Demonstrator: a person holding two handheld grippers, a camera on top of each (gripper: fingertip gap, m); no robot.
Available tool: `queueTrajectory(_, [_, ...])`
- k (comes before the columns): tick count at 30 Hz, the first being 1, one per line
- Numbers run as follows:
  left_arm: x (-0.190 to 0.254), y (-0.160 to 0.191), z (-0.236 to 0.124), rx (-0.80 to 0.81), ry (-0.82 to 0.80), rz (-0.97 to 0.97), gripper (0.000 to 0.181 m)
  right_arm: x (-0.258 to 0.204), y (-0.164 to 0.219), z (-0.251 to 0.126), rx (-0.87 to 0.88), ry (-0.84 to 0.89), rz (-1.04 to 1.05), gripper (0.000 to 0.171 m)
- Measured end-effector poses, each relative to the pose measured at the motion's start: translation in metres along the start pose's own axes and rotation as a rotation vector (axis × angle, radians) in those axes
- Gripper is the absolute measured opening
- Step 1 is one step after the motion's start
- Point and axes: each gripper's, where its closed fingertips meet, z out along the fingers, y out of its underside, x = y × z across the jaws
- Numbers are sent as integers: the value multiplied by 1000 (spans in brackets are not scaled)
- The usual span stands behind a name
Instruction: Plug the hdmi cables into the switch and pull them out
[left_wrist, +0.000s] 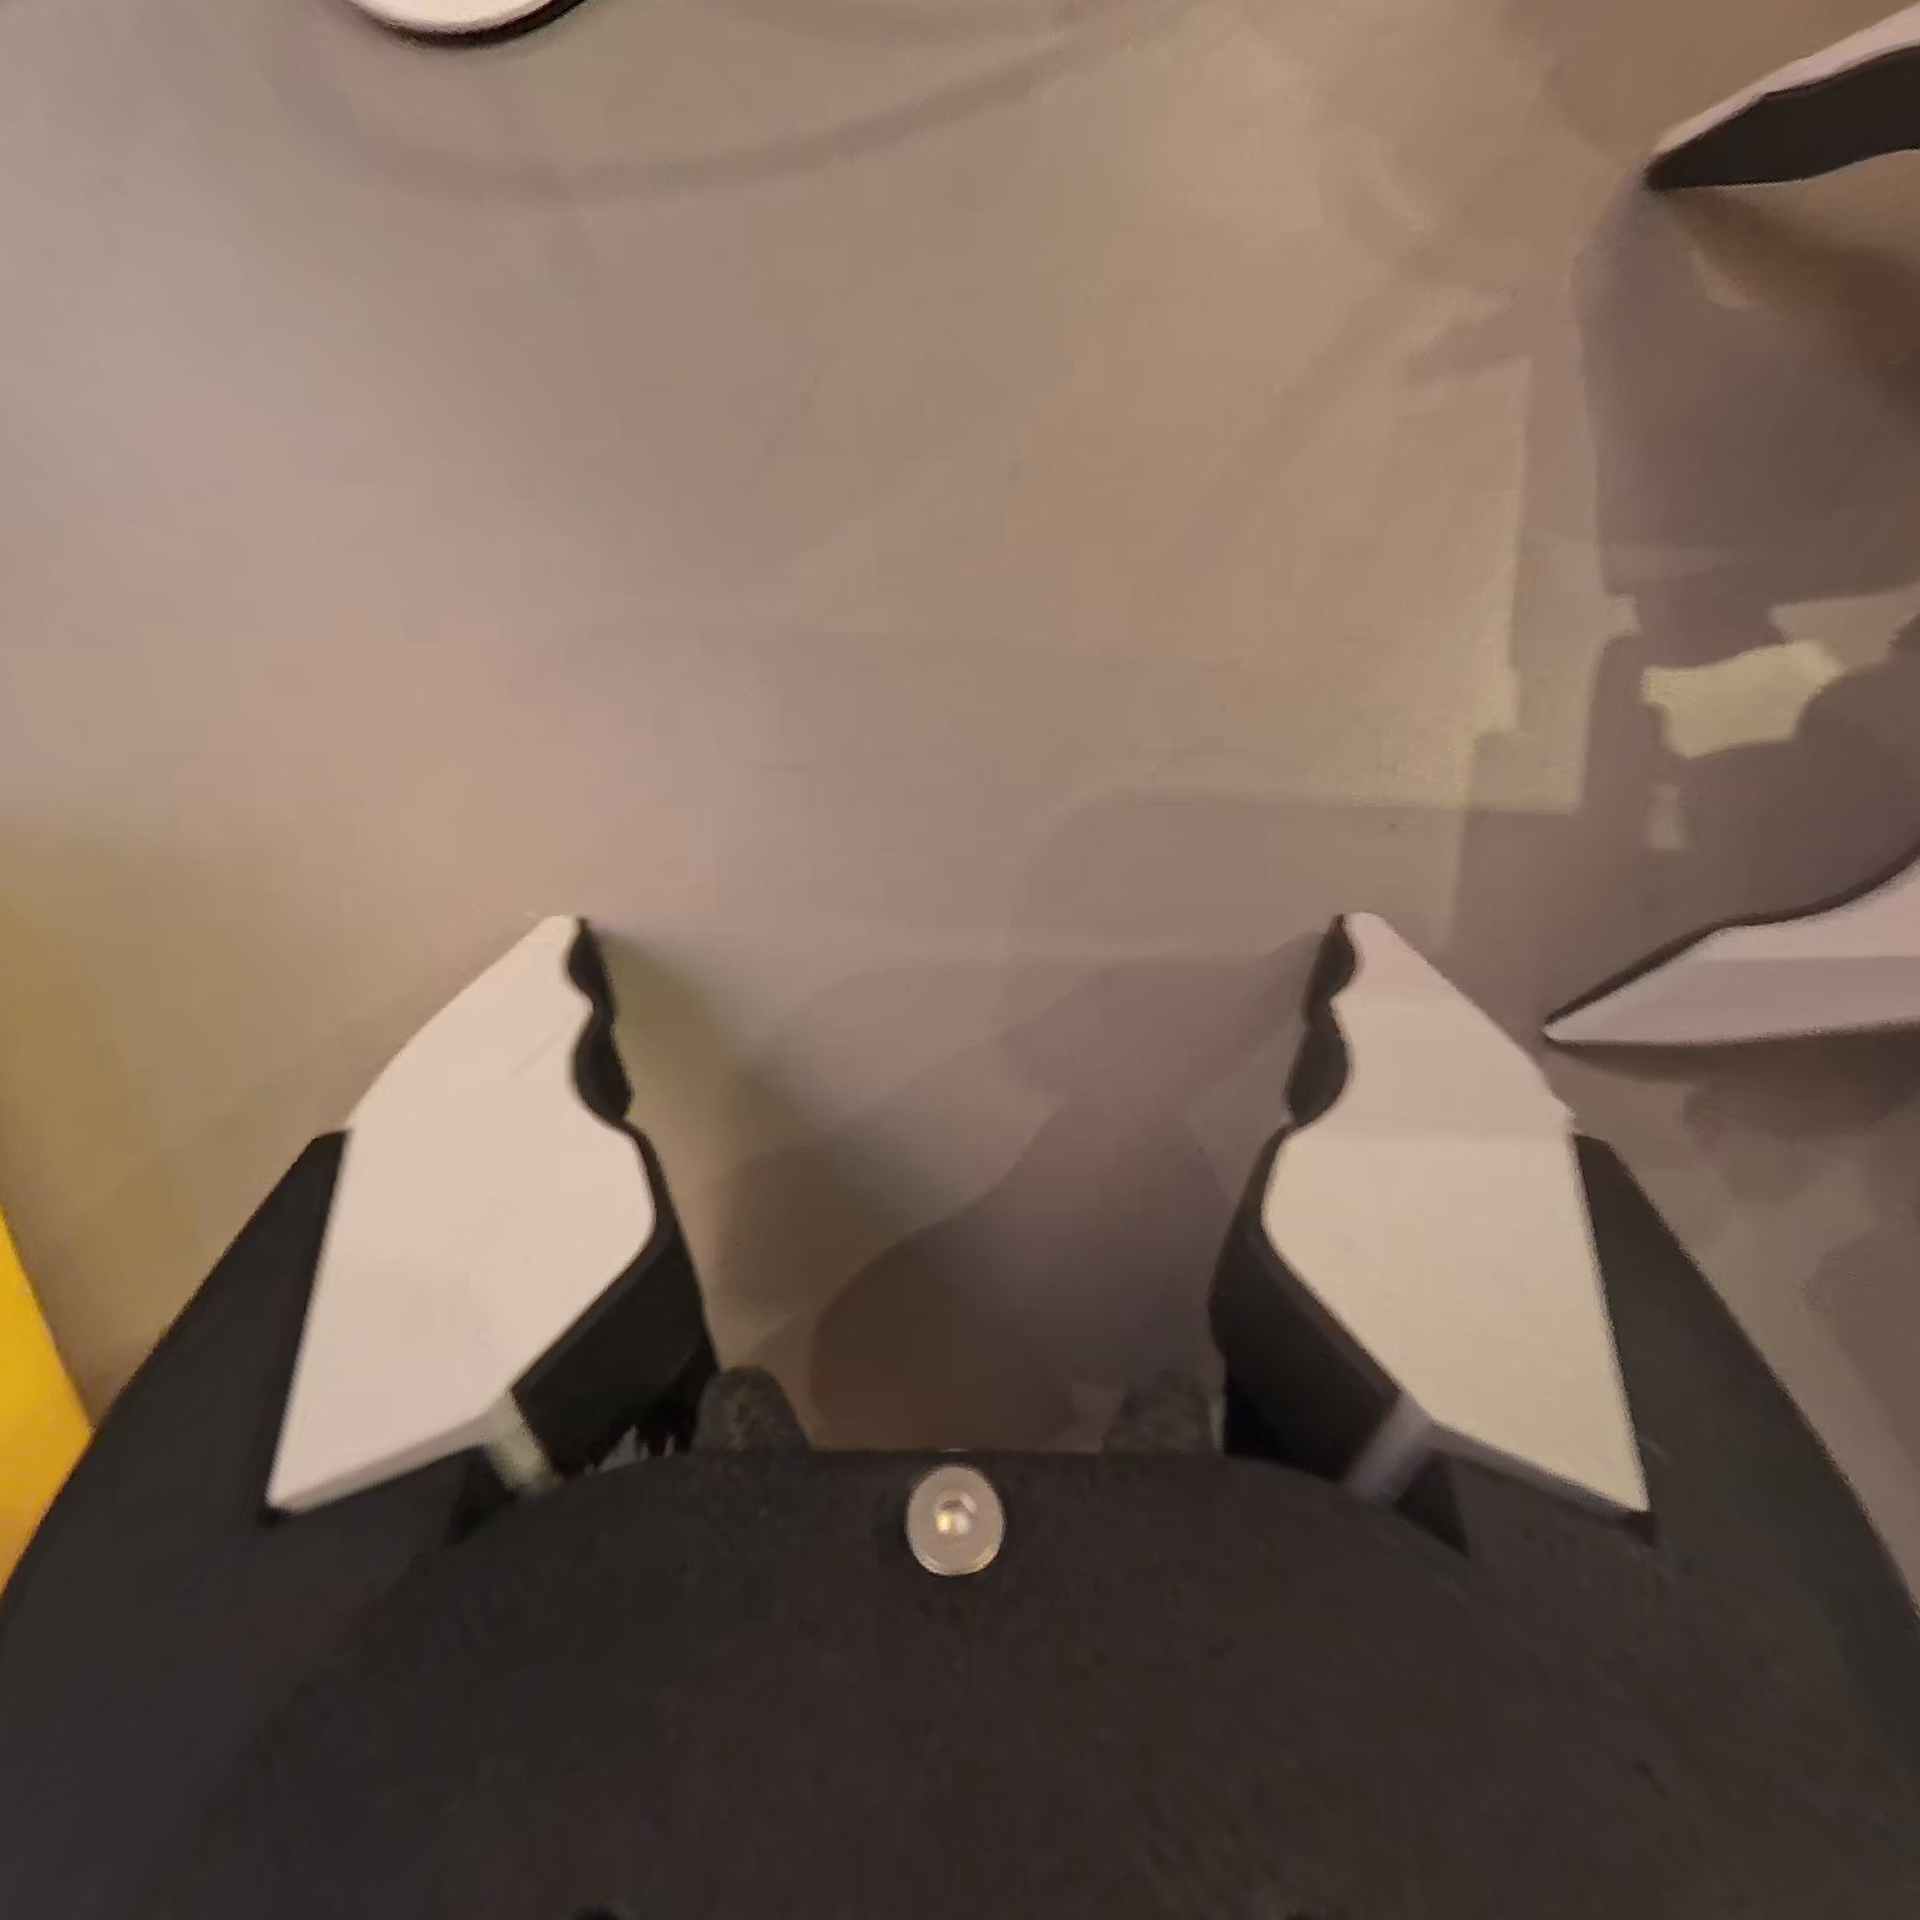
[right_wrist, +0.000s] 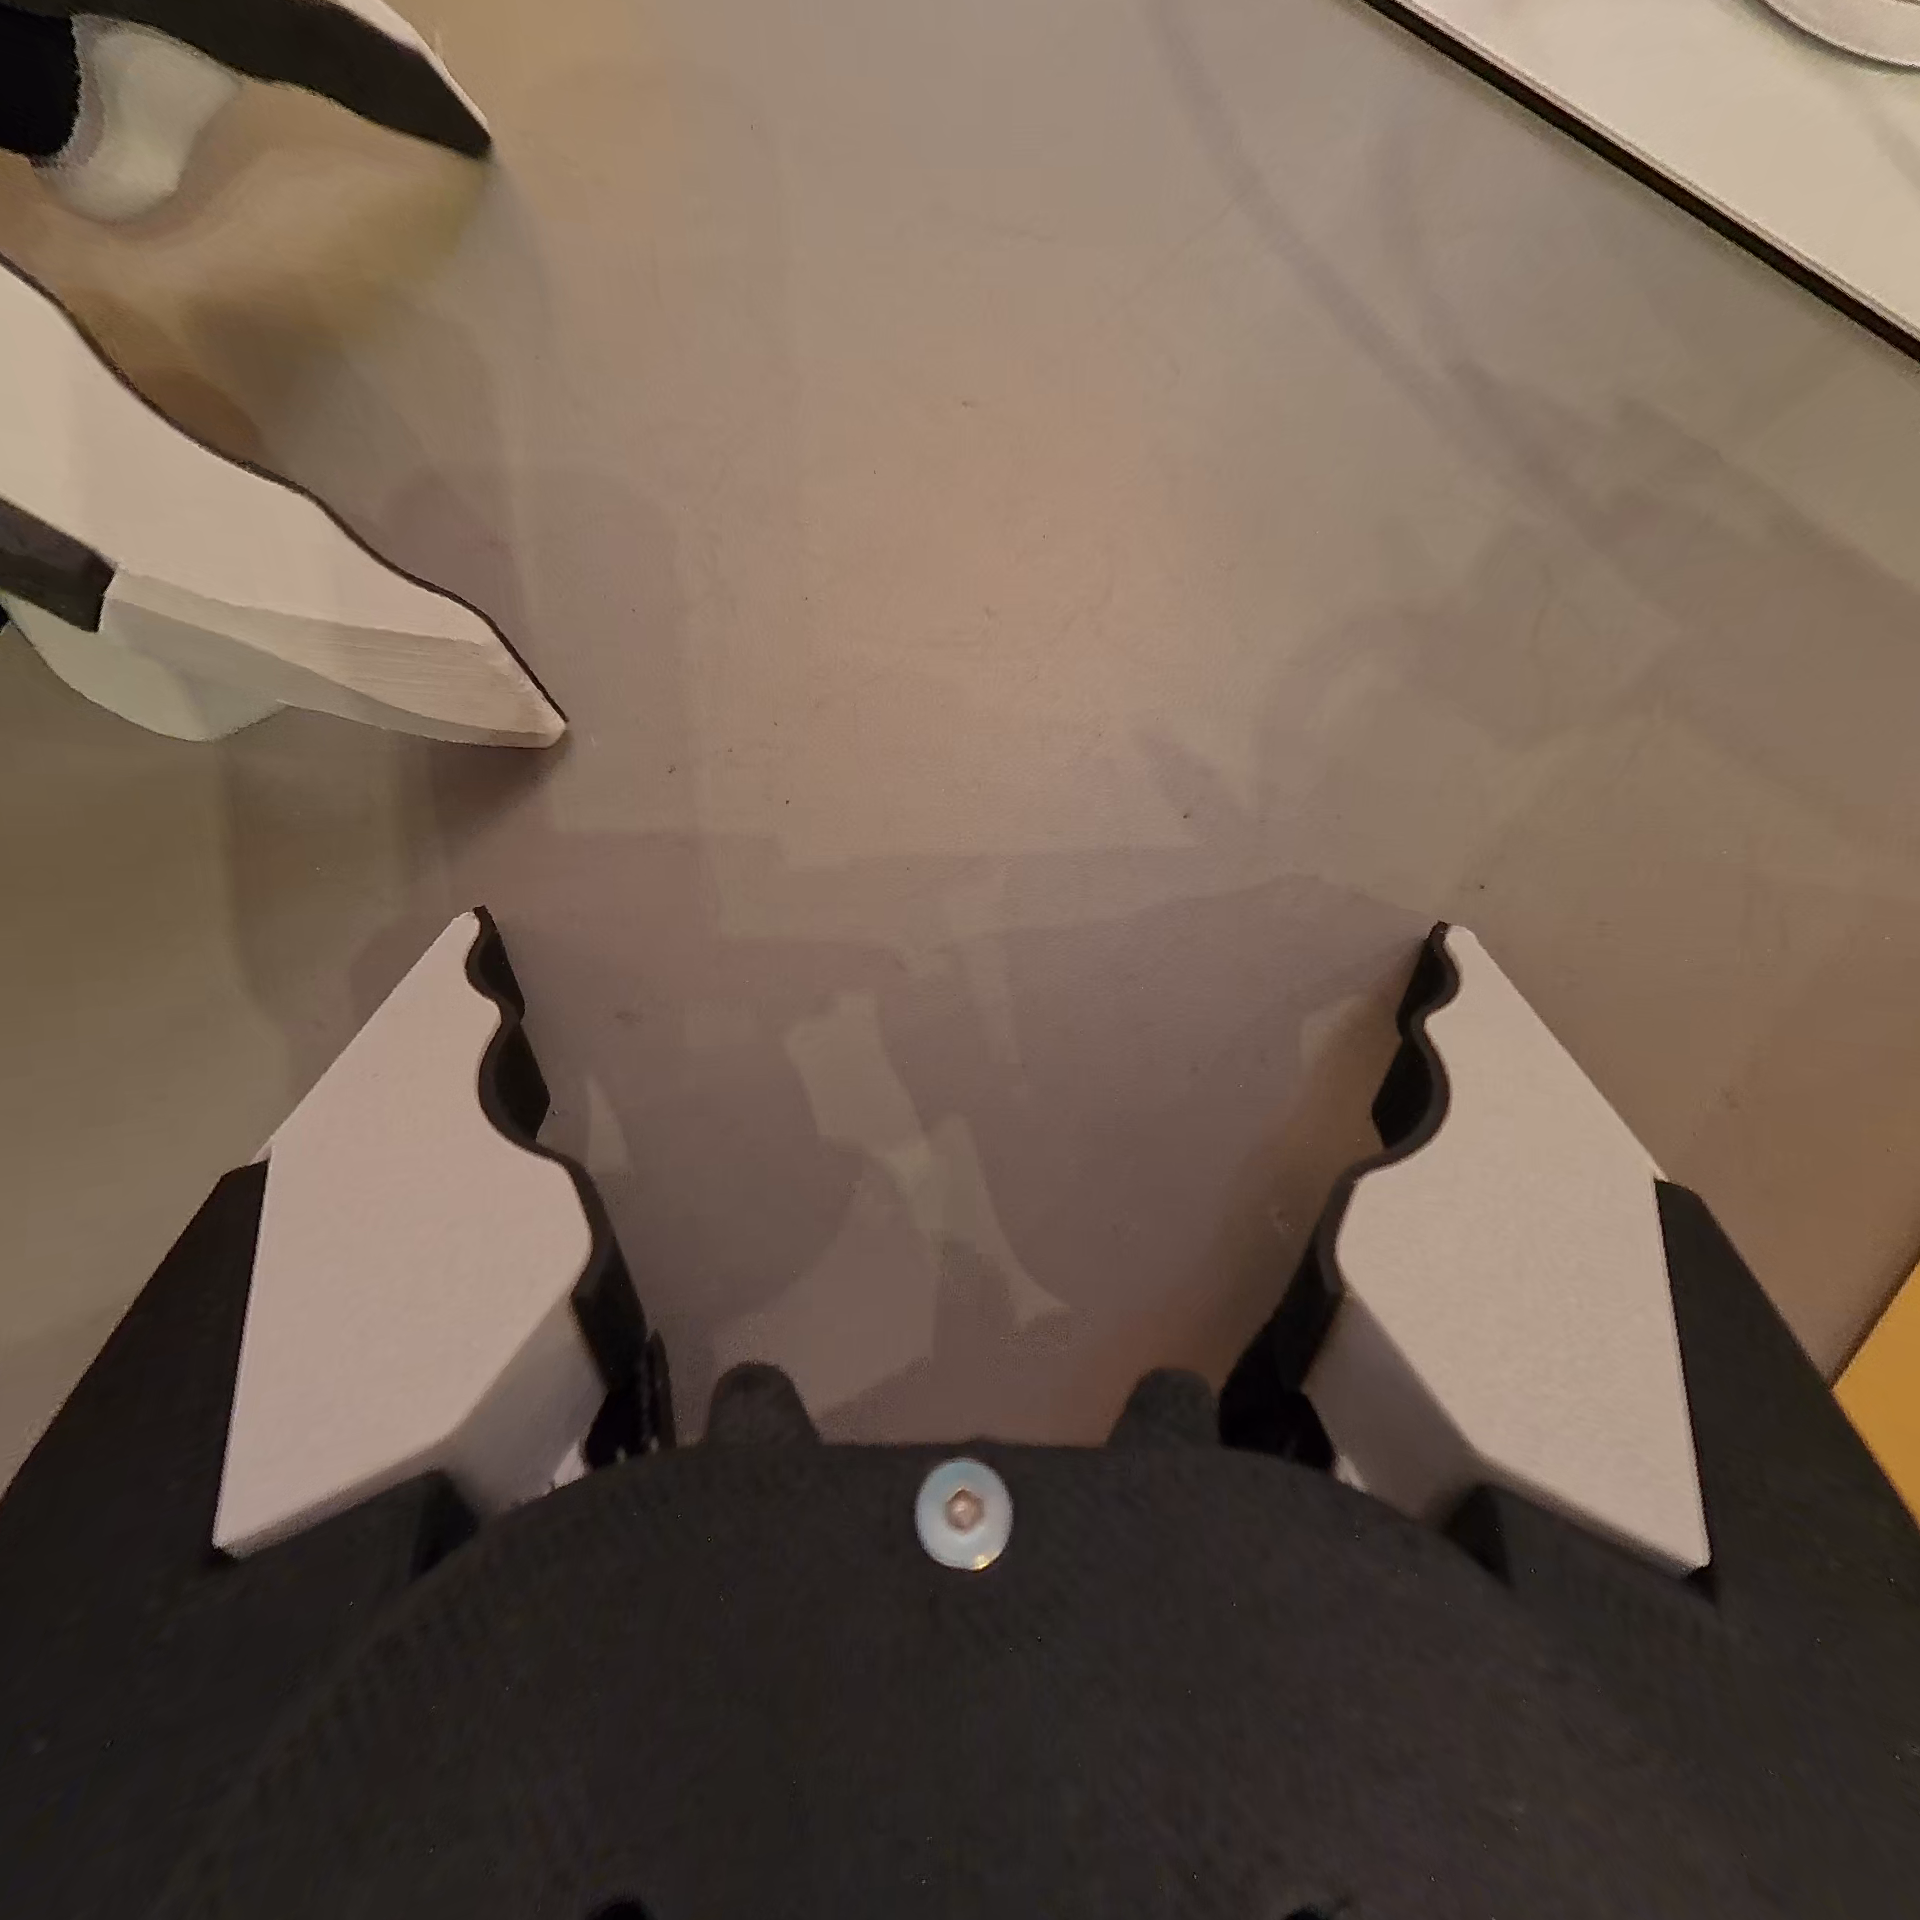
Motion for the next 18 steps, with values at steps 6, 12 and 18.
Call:
queueTrajectory(6, [-7,0,6,-31,-26,-35,146,2,-2,2,0,-10,-9,160])
queueTrajectory(12, [-7,-4,9,-39,-30,-41,146,3,-6,4,-1,-8,20,159])
queueTrajectory(18, [-22,-12,11,-42,-123,-163,125,5,-13,14,-47,-2,8,160])
